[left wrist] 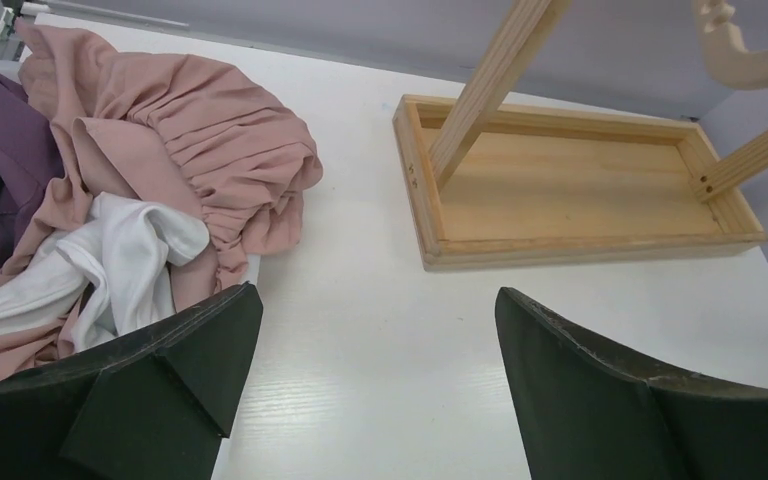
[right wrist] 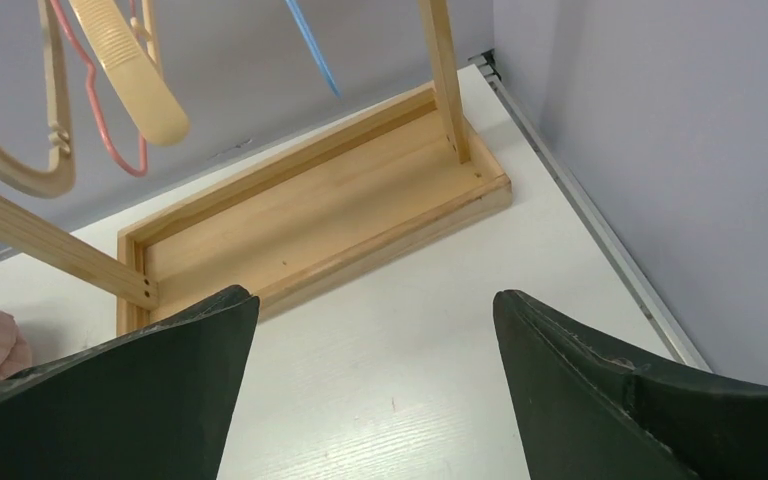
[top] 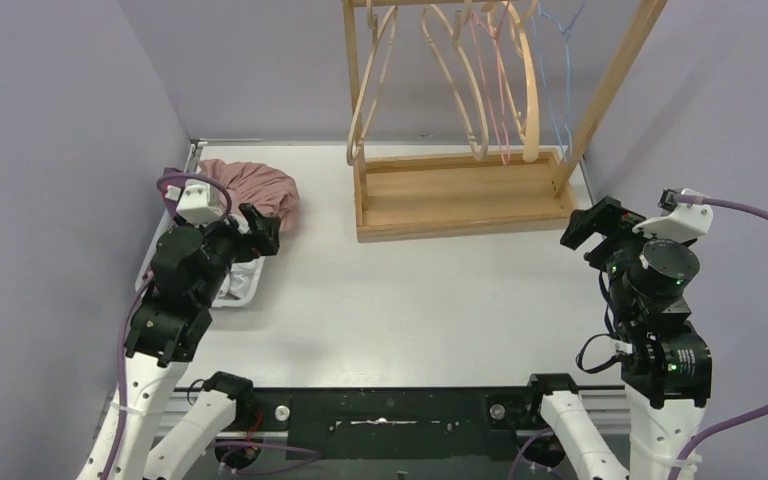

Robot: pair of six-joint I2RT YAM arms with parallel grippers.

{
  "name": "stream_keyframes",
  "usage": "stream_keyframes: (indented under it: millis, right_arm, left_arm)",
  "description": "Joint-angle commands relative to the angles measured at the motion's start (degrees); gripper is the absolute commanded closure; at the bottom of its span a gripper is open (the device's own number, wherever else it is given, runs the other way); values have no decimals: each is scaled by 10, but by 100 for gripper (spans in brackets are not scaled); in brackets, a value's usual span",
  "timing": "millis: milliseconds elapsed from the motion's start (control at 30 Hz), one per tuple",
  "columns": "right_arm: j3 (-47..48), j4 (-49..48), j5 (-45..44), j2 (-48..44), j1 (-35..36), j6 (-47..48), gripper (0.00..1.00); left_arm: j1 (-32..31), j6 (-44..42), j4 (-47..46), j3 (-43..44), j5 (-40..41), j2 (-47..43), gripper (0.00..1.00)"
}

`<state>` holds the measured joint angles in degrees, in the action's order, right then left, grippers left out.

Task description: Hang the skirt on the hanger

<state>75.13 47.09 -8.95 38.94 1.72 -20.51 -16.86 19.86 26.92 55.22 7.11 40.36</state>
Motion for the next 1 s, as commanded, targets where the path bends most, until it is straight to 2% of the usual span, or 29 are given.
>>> stream_keyframes:
  millis: [0, 300, 467, 533, 600, 733, 867, 967]
  right_arm:
    - [-21, 8, 15, -20, -11, -20, 8]
    - [-99, -2, 28, -40, -15, -48, 6]
    - [-144, -8, 38, -26, -15, -70, 6]
    - [-164, -17, 52, -20, -15, -78, 6]
    - [-183, -28, 61, -15, -16, -89, 7]
    - [-214, -54, 76, -7, -16, -114, 8]
    - [-237, -74, 95, 3, -16, -138, 10]
    - [-247, -83, 103, 12, -16, -150, 12]
  left_arm:
    - [-4, 20, -59, -4, 10, -12, 11]
    - [-6, 59, -60, -49, 37, -27, 10]
    - [1, 95, -8, -10, 107, 51, 10]
    - [25, 113, 16, 17, 122, 96, 10]
    - [88, 127, 32, 37, 91, 139, 12]
    - [232, 150, 18, 40, -46, 191, 24]
    - [264, 147, 6, 49, -102, 243, 30]
    - [264, 145, 14, 53, -92, 270, 31]
